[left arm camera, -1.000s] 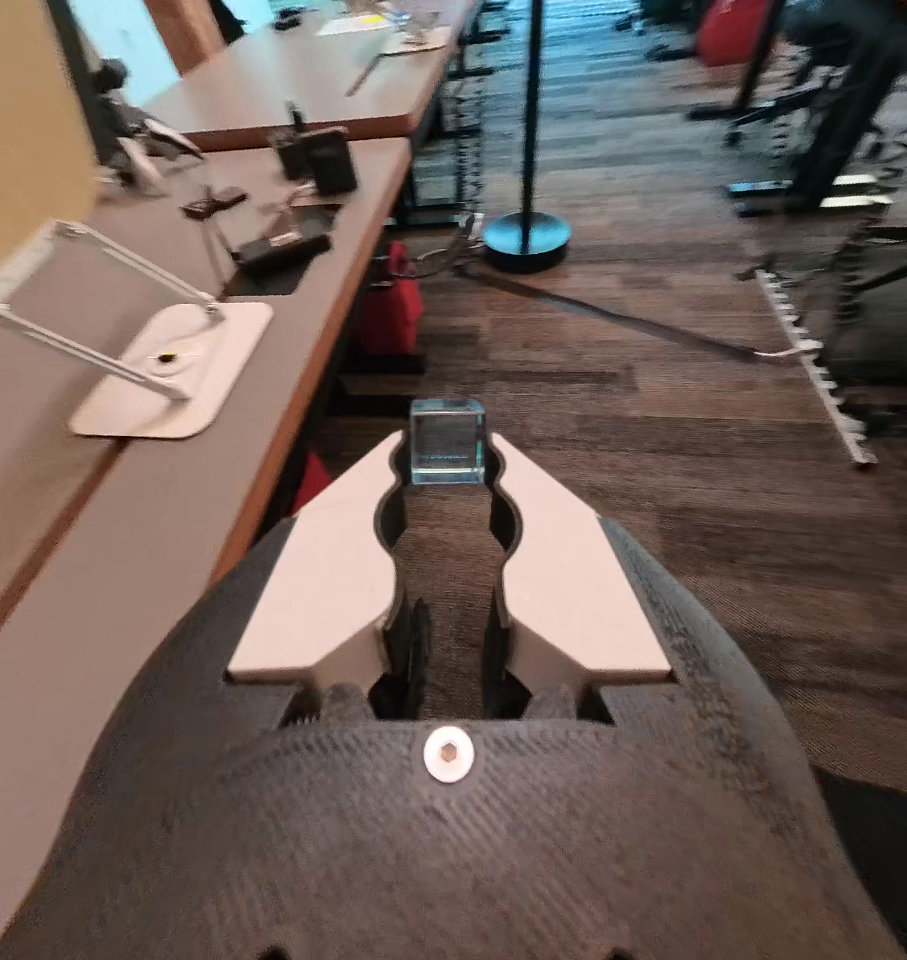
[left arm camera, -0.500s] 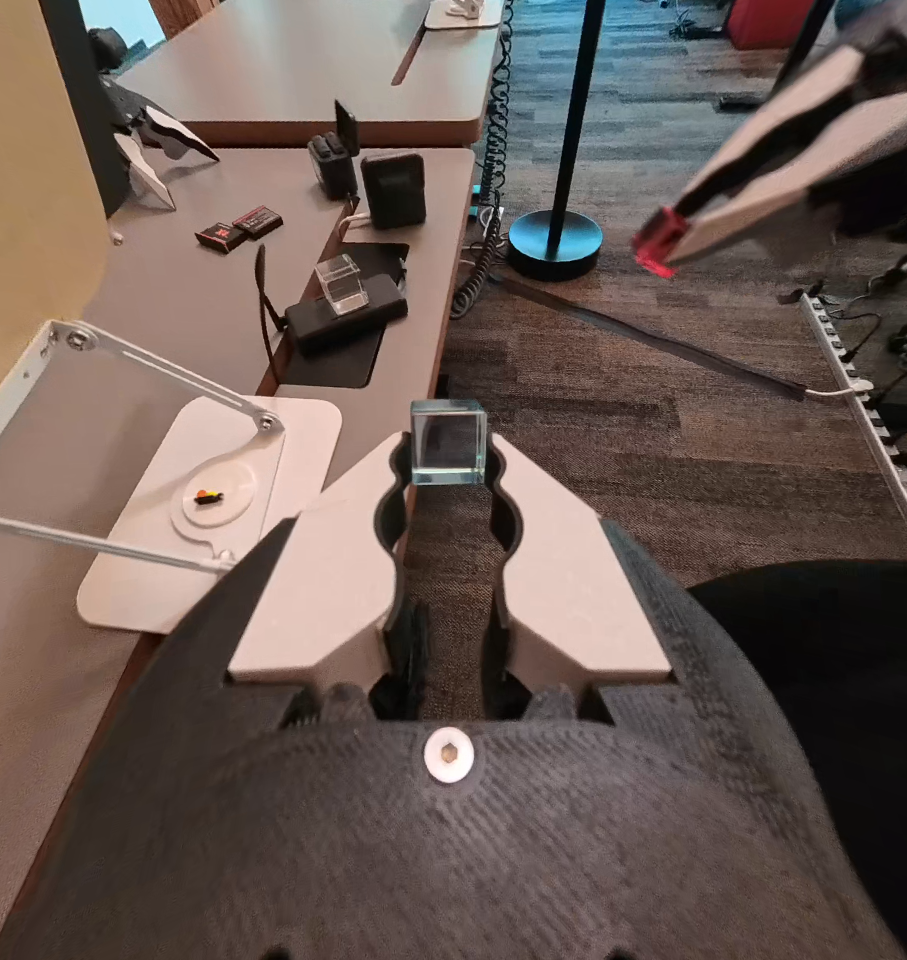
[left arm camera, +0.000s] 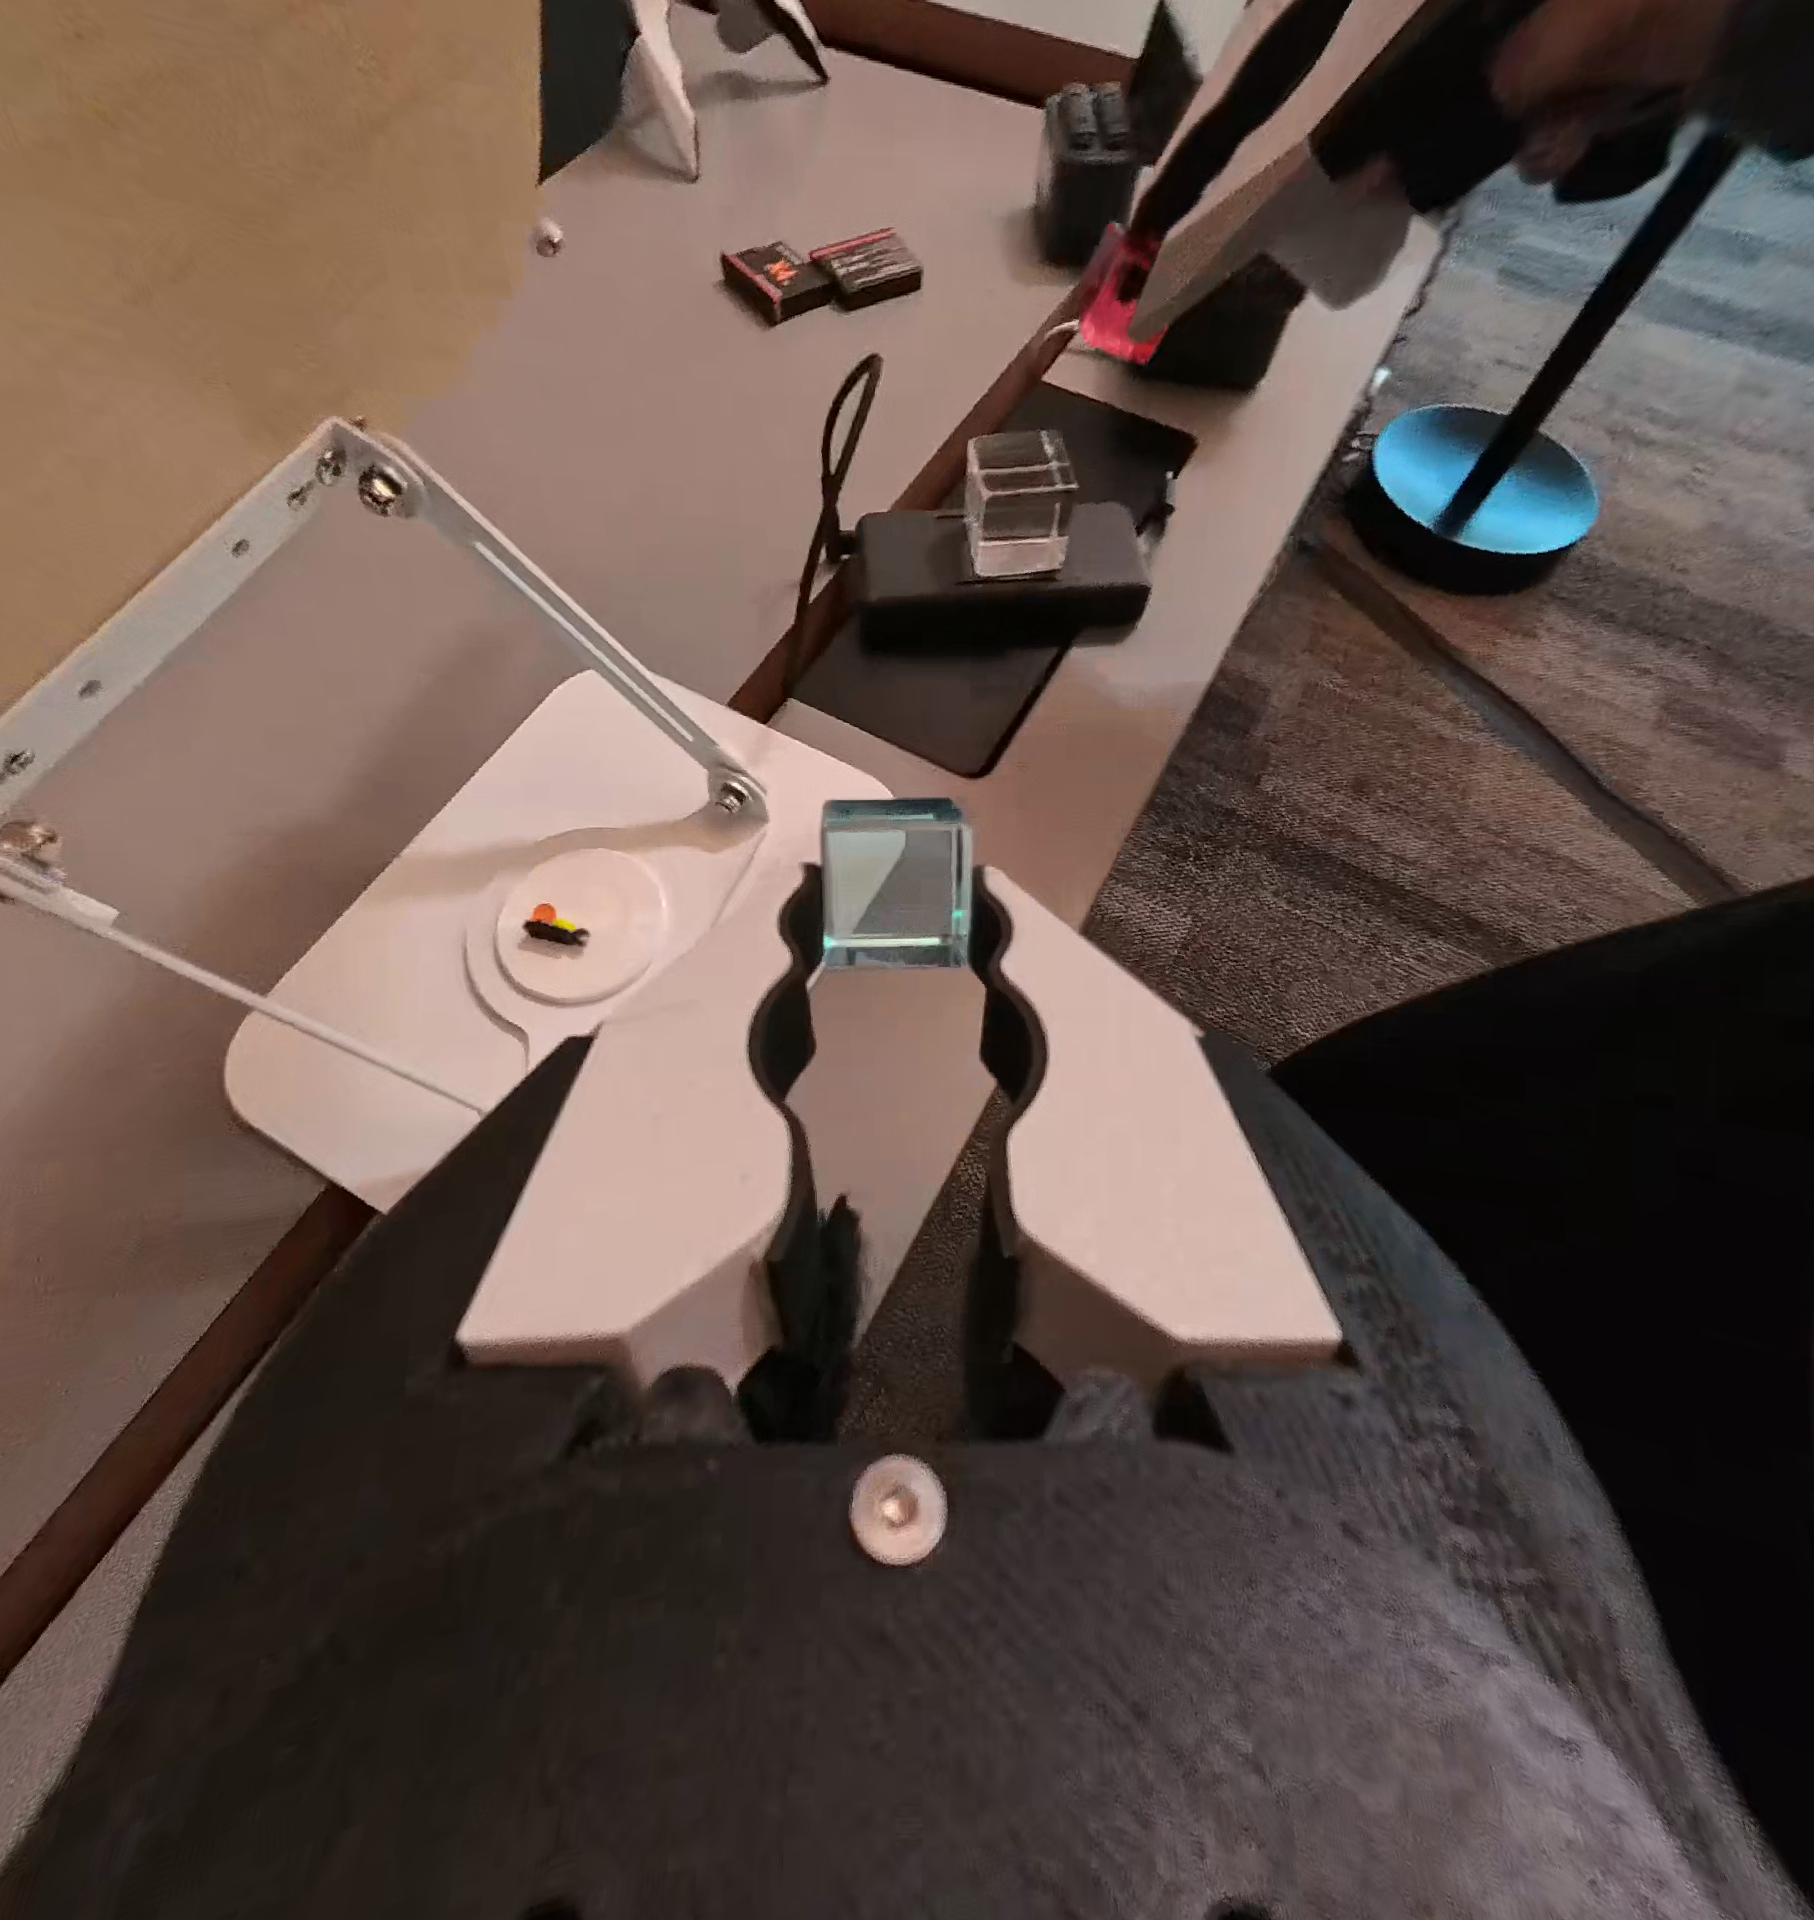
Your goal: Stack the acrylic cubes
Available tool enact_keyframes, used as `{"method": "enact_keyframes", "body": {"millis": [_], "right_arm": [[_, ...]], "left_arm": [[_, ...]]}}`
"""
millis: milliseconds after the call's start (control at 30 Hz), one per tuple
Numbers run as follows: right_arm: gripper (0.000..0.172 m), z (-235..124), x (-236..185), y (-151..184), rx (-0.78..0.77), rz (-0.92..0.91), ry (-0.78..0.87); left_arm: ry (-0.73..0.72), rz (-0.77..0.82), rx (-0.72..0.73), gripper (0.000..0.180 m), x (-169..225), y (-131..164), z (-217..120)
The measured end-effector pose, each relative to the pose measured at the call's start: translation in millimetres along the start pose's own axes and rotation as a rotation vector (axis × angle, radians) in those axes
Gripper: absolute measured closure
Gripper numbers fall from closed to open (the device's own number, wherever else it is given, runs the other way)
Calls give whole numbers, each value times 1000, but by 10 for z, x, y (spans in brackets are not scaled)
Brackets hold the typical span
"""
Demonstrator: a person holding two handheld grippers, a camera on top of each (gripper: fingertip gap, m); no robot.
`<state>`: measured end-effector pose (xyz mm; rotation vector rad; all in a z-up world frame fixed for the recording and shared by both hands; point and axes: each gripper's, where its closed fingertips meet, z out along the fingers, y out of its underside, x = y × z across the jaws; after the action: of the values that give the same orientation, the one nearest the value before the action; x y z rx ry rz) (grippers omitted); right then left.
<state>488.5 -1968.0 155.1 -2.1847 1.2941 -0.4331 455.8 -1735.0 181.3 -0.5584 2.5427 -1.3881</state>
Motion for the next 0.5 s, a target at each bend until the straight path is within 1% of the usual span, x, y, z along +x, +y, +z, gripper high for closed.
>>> {"method": "enact_keyframes", "body": {"millis": [67, 167, 233, 400, 500], "right_arm": [[147, 142, 76, 6, -48, -14, -48], [146, 305, 156, 19, -99, -48, -69], [146, 387, 157, 43, -124, -60, -83], [146, 505, 119, 142, -225, -52, -112], [147, 548, 106, 135, -233, -58, -110]], "left_arm": [[-24, -23, -4, 153, -20, -41, 116], [-38, -63, 15, 154, -2, -140, 247], [-39, -61, 13, 153, 22, -176, 323], [-34, -60, 11, 154, 16, -245, 473], [-26, -50, 15, 154, 19, -323, 537]]}}
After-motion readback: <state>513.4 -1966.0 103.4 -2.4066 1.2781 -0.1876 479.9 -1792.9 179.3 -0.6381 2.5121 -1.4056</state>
